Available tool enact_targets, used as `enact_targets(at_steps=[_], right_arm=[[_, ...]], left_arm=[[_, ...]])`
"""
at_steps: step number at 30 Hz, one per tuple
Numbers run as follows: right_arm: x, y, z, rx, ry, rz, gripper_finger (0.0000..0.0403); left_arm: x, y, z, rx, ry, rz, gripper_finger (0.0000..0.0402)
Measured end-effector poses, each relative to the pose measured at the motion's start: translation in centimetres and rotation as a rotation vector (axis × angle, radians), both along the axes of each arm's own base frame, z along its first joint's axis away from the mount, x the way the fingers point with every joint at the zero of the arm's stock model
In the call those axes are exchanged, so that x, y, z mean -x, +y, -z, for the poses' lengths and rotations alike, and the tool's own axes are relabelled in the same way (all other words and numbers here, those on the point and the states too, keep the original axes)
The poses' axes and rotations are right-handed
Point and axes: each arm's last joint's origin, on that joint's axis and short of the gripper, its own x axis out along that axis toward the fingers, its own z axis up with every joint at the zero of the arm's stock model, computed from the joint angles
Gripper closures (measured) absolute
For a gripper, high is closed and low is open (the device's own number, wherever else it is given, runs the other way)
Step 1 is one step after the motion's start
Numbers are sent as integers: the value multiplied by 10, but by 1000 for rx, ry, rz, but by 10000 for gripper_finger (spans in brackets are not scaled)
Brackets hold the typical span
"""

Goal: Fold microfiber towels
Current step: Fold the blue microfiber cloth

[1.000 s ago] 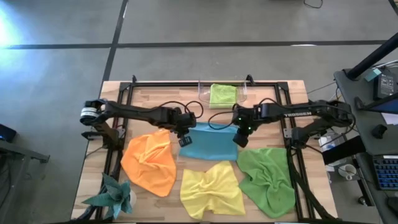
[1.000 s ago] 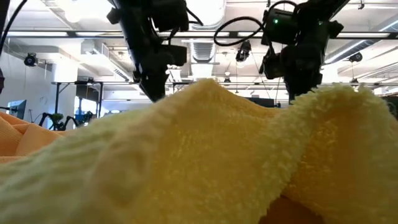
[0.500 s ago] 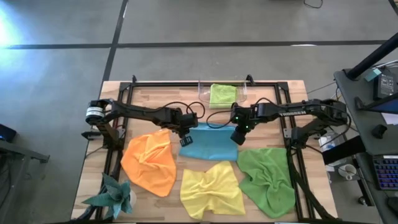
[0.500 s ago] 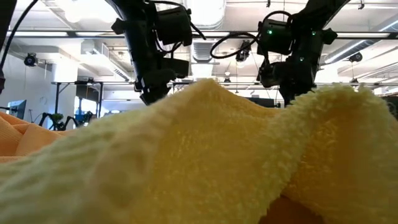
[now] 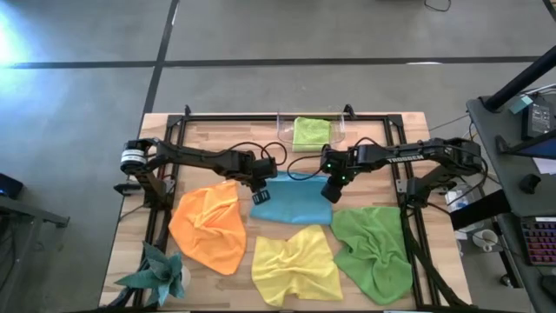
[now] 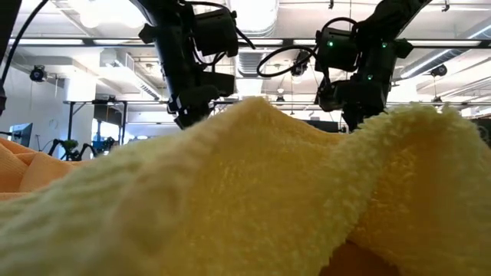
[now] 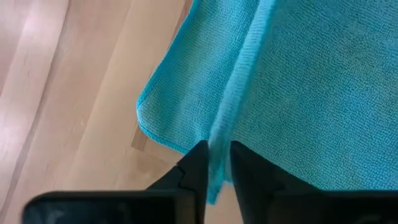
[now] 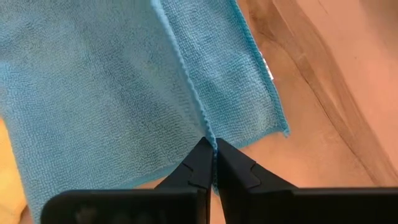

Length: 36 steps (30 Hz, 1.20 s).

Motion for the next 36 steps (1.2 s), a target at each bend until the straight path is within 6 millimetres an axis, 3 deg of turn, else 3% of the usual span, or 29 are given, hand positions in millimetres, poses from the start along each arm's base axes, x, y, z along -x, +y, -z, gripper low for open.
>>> enact_targets(at_steps=[9, 14, 20, 26, 30, 36], right_arm=[[1, -1, 0, 26, 7, 20, 304], [5, -6, -8, 41, -13, 45, 264], [14, -4, -31, 24, -58, 71, 246], [25, 4, -63, -53, -153, 66, 253], [27, 10, -74, -71, -231, 95, 260], [26, 21, -69, -103, -218, 109, 269]], left_arm=[[2, 1, -3, -5, 1, 10, 282], [5, 1, -18, -32, 22, 83, 272], [8, 2, -51, -42, -33, 83, 272], [15, -3, -76, 13, -140, 104, 272], [13, -7, -64, 97, -183, 110, 272], [9, -11, -25, 121, -195, 103, 271]])
